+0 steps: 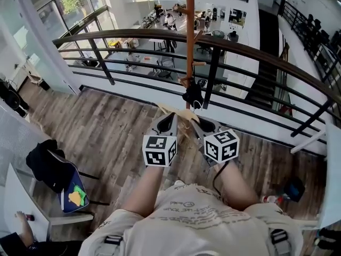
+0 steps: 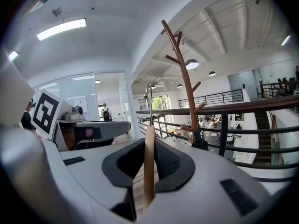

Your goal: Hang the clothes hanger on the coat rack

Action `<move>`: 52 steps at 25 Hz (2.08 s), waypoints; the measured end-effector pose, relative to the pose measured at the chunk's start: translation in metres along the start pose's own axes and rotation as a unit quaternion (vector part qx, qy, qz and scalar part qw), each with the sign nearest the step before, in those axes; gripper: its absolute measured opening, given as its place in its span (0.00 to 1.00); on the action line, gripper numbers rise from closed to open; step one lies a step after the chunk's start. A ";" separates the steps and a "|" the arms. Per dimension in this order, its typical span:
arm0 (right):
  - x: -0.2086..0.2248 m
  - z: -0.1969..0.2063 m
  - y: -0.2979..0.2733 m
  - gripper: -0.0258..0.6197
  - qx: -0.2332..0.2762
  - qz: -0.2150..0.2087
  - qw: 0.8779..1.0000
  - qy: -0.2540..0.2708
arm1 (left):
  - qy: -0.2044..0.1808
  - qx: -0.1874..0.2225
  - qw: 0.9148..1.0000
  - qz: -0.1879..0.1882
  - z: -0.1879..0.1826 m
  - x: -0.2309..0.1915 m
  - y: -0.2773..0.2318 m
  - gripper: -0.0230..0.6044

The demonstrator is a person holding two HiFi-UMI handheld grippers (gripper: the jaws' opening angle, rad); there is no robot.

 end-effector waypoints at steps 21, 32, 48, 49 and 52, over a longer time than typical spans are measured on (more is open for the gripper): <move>0.044 -0.002 -0.132 0.12 -0.036 -0.068 0.997 -0.016 | 0.033 -0.017 0.998 -0.057 -0.011 -0.084 -0.061 0.04; 0.097 0.016 -0.195 0.12 -0.055 -0.095 0.994 -0.020 | 0.030 -0.028 0.996 -0.083 -0.020 -0.106 -0.117 0.04; 0.145 0.055 -0.253 0.12 -0.094 -0.104 0.988 -0.067 | 0.023 -0.056 0.993 -0.102 -0.025 -0.126 -0.166 0.04; 0.148 0.057 -0.254 0.12 -0.096 -0.104 0.987 -0.074 | 0.024 -0.057 0.993 -0.102 -0.025 -0.126 -0.168 0.04; 0.155 0.062 -0.256 0.12 -0.101 -0.106 0.985 -0.090 | 0.026 -0.060 0.992 -0.104 -0.024 -0.126 -0.175 0.04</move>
Point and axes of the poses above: the fingertips, and each gripper's own axes: y backward along the fingers, x to its right, z out of its underside, the point moved 10 cm from there along y, backward along the fingers, and after that the axes turned 11 degrees about y, right-handed, at the moved point
